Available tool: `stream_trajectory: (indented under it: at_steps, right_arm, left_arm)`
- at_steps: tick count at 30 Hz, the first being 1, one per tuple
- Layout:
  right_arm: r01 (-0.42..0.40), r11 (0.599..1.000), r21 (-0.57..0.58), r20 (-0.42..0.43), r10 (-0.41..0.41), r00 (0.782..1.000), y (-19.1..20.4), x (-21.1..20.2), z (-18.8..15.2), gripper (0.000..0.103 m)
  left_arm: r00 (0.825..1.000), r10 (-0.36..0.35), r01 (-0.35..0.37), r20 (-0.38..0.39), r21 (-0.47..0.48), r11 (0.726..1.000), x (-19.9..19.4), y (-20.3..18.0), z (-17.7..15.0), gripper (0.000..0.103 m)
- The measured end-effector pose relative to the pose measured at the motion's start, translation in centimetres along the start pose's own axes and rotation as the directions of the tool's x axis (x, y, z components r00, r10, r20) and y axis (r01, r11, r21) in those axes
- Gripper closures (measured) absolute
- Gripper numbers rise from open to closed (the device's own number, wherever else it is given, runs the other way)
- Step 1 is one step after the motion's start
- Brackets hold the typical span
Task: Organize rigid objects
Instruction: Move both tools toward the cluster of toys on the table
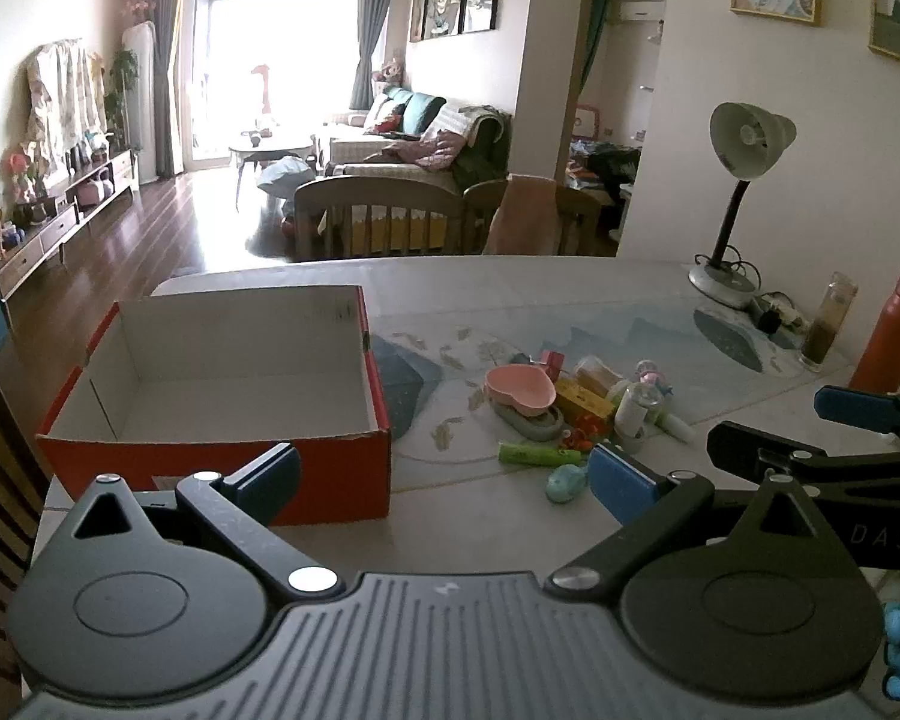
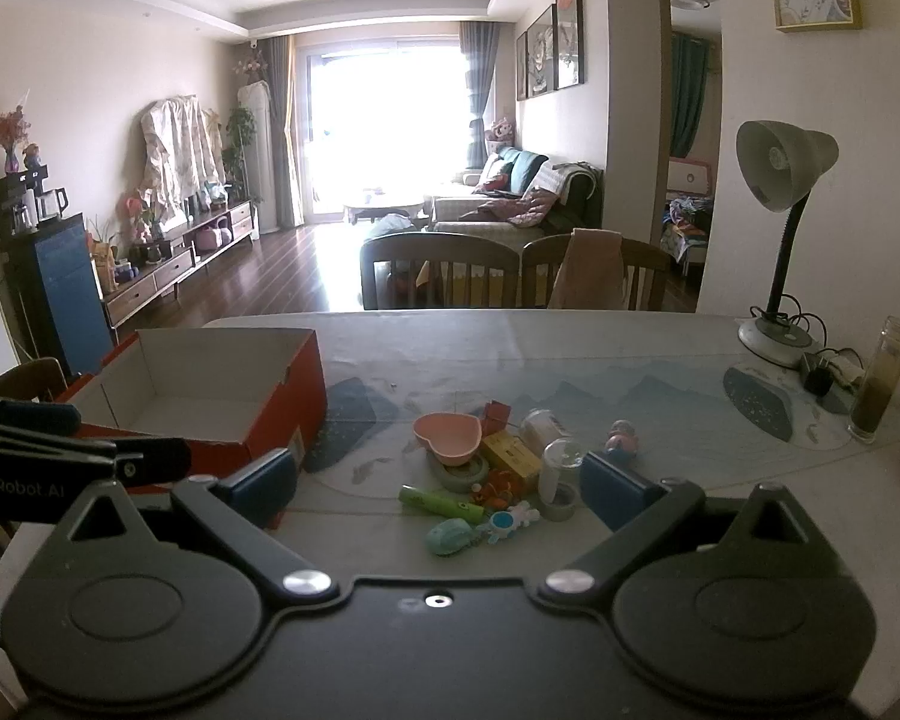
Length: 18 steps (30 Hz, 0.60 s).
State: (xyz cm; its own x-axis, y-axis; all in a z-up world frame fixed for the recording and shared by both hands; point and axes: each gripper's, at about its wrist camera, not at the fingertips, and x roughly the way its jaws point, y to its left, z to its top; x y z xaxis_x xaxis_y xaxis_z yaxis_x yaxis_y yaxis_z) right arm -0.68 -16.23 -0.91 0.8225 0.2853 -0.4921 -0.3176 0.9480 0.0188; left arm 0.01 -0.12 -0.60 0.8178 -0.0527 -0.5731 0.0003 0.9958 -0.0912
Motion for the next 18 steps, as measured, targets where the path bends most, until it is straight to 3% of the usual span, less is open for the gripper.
stream_trajectory:
  at_steps: [18]
  right_arm:
    - [0.007,1.000,0.007,0.006,-0.007,1.000,0.04,-0.28,-0.05,0.003]
  left_arm:
    - [1.000,-0.004,0.004,-0.003,0.005,1.000,0.31,-0.17,-0.06,0.000]
